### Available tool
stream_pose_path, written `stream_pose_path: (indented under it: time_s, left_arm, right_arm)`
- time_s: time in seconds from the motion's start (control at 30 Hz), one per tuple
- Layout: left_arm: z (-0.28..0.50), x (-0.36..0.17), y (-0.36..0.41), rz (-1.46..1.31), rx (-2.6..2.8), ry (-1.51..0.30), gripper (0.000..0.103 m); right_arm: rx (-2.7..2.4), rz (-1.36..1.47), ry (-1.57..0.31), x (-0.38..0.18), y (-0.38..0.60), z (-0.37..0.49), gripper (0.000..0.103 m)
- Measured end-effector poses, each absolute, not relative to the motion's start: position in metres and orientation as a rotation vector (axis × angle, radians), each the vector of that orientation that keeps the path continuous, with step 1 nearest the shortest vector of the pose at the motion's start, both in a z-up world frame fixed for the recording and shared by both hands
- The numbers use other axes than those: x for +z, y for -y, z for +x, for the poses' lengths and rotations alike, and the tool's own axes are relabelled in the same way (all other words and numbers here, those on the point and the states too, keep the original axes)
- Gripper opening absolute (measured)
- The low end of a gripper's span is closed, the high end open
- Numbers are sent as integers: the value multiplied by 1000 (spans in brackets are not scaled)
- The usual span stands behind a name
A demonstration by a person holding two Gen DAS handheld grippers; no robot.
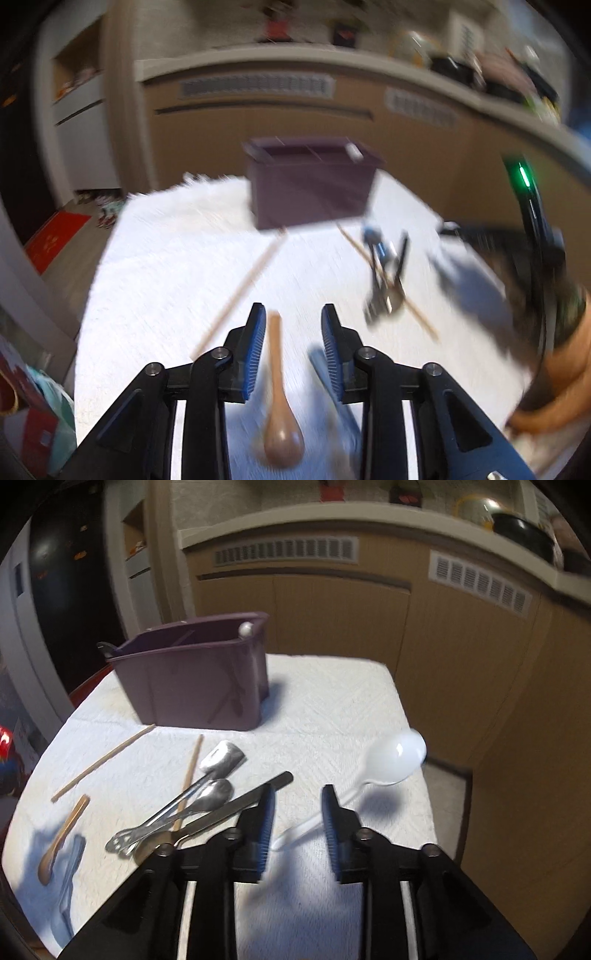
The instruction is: Organize utensils
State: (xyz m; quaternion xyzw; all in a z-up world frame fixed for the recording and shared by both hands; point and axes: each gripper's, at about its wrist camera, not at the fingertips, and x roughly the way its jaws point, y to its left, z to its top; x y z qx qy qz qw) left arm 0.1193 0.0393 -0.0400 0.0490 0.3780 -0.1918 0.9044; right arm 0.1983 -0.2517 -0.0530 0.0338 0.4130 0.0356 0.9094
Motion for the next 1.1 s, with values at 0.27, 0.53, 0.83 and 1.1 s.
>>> stream_pose_path:
  time_s: [0.27,0.53,0.83,1.1]
  left_arm:
    - [88,-80,-31,132,-502,-974,39]
    - [115,-89,-27,12,-457,-1025,39]
    - [159,-100,-5,35,-367,-1084,37]
    - [148,-73,-6,67,-367,-967,13]
  right_arm:
    - [64,150,-913,-65,278,163,41]
    - [110,119,-909,-69,264,134,43]
    - [87,34,-884,-67,255,118,50]
    - [159,11,-859,-55,235,129,50]
